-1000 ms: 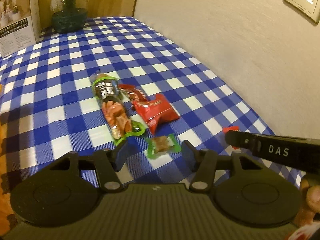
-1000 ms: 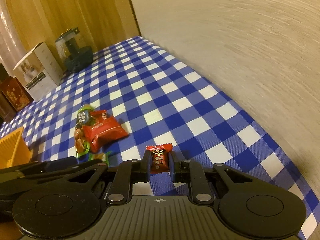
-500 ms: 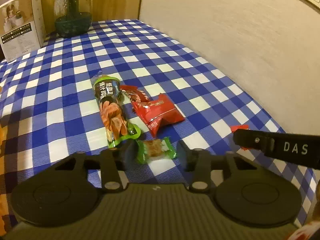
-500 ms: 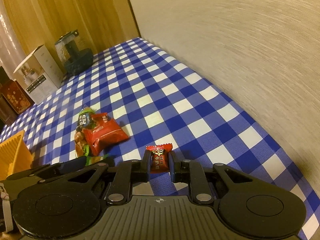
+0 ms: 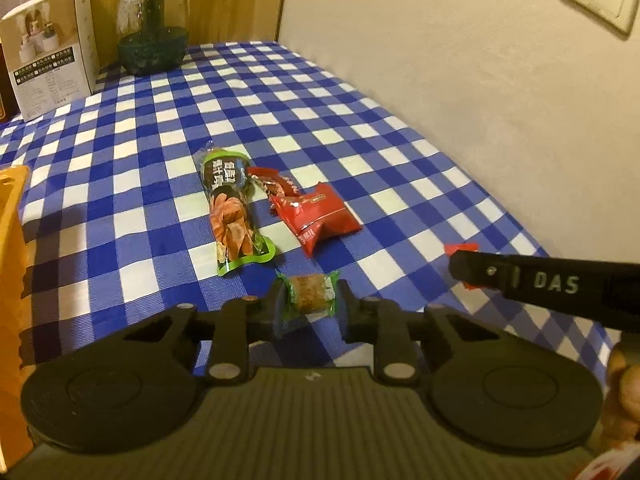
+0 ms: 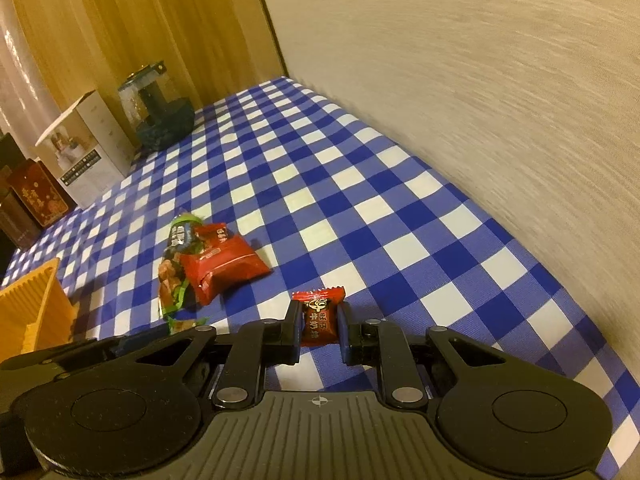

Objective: Organize snacks
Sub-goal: 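Carry the green candy in the left tool and red candy in the right over the tray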

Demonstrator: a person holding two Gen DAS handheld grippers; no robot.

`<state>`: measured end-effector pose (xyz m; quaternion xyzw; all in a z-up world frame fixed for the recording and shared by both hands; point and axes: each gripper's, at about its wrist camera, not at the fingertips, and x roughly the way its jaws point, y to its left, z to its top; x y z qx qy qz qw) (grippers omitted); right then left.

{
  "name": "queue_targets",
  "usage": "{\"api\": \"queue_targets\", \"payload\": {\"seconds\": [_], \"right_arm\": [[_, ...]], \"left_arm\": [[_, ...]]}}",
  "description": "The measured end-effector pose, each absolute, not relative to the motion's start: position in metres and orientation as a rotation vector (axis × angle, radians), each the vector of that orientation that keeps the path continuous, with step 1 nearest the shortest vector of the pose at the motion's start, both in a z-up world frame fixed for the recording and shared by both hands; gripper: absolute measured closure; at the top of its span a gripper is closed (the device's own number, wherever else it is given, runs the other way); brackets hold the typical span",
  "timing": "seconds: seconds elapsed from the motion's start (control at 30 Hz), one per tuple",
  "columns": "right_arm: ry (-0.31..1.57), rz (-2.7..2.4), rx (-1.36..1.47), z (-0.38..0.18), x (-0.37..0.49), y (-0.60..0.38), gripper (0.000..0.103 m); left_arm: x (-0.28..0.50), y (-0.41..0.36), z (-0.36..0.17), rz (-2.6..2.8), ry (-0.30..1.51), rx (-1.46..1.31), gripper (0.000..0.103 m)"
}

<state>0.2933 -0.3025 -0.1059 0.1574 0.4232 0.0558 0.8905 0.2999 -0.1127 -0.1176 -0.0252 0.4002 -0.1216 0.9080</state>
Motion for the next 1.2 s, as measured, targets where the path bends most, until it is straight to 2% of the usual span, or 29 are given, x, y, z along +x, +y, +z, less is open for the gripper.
{"api": "queue_targets", "payload": {"seconds": [0.53,0.93,1.2], "right_arm": [[0.779,0.171,0.368,-0.063,0.222,-0.283,0.085],[0.734,0.302,0.325,0.004,0.194,-0.228,0.085],[0.746,0.403,0.293,0.021,0.182,-0.177,0.085]], "left_arm": [[0.237,-0.073,-0.061,-0.246,0.74,-0.193,0.08],[0.187,-0.008,-0.001,-0.175,0.699,-0.195,0.08],[0.153,0.045,0.017,-0.079,0.691,-0.17,0.08]]}}
